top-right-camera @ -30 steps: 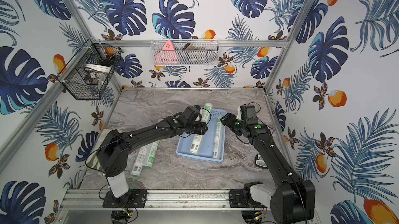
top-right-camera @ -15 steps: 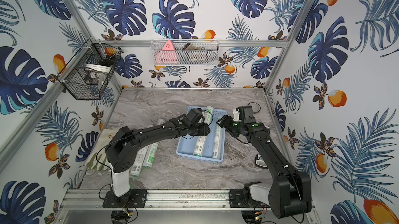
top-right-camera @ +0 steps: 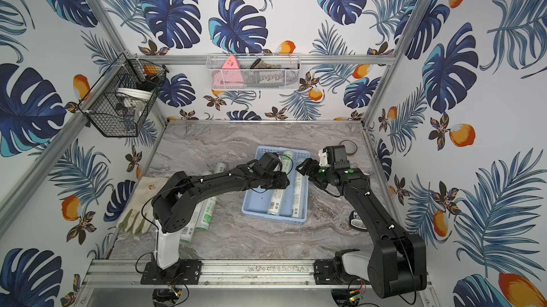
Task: Put the plastic wrap into the basket
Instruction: Place the plastic wrap in the basket.
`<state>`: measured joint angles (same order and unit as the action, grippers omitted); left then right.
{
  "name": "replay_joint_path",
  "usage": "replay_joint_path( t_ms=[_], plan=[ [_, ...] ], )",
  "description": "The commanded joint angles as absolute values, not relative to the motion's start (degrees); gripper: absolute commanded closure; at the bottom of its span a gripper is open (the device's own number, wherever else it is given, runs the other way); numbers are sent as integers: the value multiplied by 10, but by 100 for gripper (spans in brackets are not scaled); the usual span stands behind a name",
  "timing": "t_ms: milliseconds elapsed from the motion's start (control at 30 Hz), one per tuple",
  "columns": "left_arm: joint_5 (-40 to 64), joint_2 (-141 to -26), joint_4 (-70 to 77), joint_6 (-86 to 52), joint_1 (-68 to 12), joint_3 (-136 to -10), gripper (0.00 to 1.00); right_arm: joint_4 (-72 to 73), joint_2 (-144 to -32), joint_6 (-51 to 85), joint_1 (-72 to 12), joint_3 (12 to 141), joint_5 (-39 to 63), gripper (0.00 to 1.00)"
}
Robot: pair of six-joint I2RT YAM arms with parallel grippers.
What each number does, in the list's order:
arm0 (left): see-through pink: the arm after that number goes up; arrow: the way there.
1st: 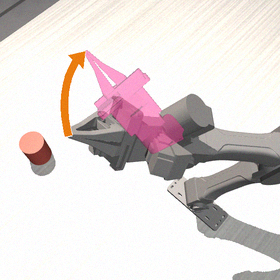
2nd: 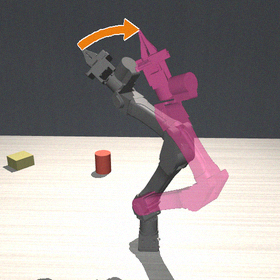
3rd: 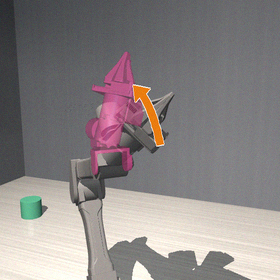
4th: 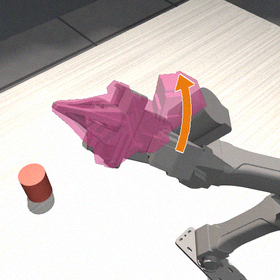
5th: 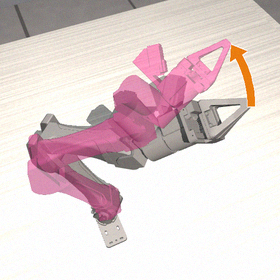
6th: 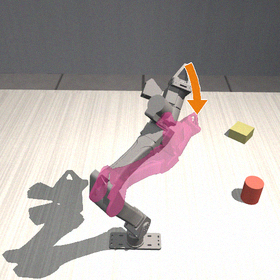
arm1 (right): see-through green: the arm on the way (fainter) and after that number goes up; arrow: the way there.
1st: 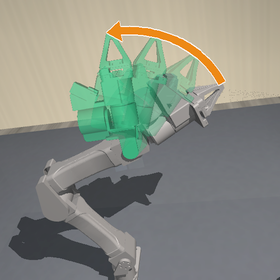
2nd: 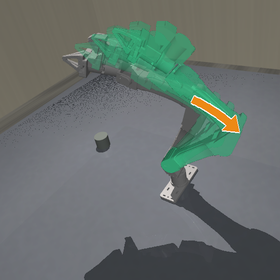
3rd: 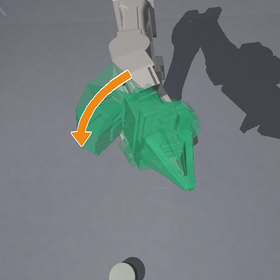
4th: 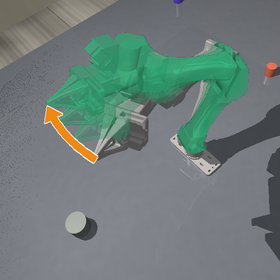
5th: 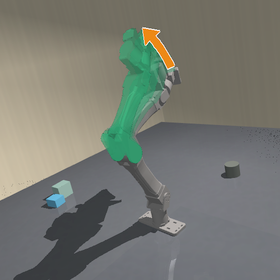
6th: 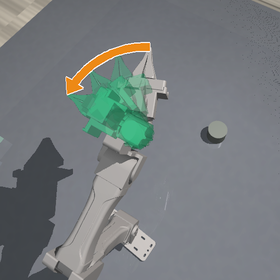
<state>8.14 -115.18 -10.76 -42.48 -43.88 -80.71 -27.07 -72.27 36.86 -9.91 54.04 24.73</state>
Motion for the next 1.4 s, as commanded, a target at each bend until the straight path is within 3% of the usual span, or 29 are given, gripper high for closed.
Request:
replay_joint_path(
  t_ms=[0,900,1133,1367],
  plan=[
    [98,-1156,-73,-444,-440,-810,78,-270,-727,364,-99,542,251,20],
    [133,-1221,-29,-508,-439,-819,75,-310,-740,345,-99,528,159,20],
    [126,-1224,-19,-519,-440,-816,70,-300,-746,349,-99,517,170,20],
    [141,-1229,-25,-521,-440,-819,55,-296,-744,348,-99,512,170,20]
  ],
)
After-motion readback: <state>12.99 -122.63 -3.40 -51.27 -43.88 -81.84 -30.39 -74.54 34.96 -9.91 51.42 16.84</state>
